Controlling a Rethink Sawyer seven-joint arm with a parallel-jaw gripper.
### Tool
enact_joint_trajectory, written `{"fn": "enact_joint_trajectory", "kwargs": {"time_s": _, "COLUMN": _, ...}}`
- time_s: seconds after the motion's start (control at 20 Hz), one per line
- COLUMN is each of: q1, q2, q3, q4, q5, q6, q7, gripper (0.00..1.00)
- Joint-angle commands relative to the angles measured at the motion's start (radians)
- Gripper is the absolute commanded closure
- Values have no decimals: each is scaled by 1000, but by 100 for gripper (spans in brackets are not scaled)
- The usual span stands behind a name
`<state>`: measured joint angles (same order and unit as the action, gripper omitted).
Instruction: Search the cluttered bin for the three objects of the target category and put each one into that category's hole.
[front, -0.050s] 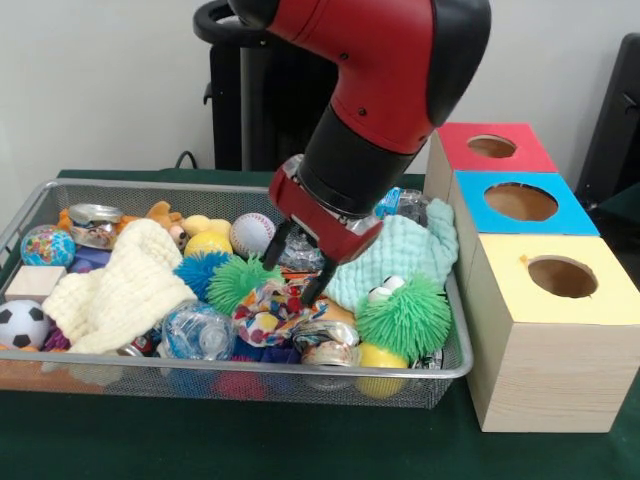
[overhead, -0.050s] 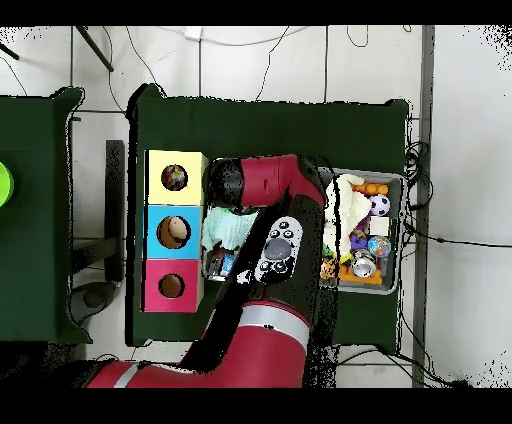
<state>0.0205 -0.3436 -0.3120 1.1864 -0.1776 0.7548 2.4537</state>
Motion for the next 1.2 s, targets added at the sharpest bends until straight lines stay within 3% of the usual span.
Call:
{"fn": "enact_joint_trajectory", "kwargs": {"time_s": 0.05, "q1": -51, "q2": 47, "q3": 157, "q4": 155, "q5": -98, "q6": -227, "q7": -122, "gripper": 0}}
{"fn": "enact_joint_trajectory", "kwargs": {"time_s": 0.45, "q1": -88, "q2": 148, "q3": 175, "q4": 162, "q5": -163, "q6": -482, "q7": -55, "gripper": 0}}
{"fn": "enact_joint_trajectory", "kwargs": {"time_s": 0.75, "q1": -78, "q2": 192, "q3": 143, "q4": 150, "q5": -229, "q6": -573, "q7": -36, "gripper": 0}}
{"fn": "enact_joint_trajectory", "kwargs": {"time_s": 0.8, "q1": -74, "q2": 193, "q3": 139, "q4": 149, "q5": -238, "q6": -570, "q7": -27, "gripper": 100}}
{"fn": "enact_joint_trajectory", "kwargs": {"time_s": 1.2, "q1": -42, "q2": 202, "q3": 112, "q4": 121, "q5": -263, "q6": -557, "q7": -39, "gripper": 100}}
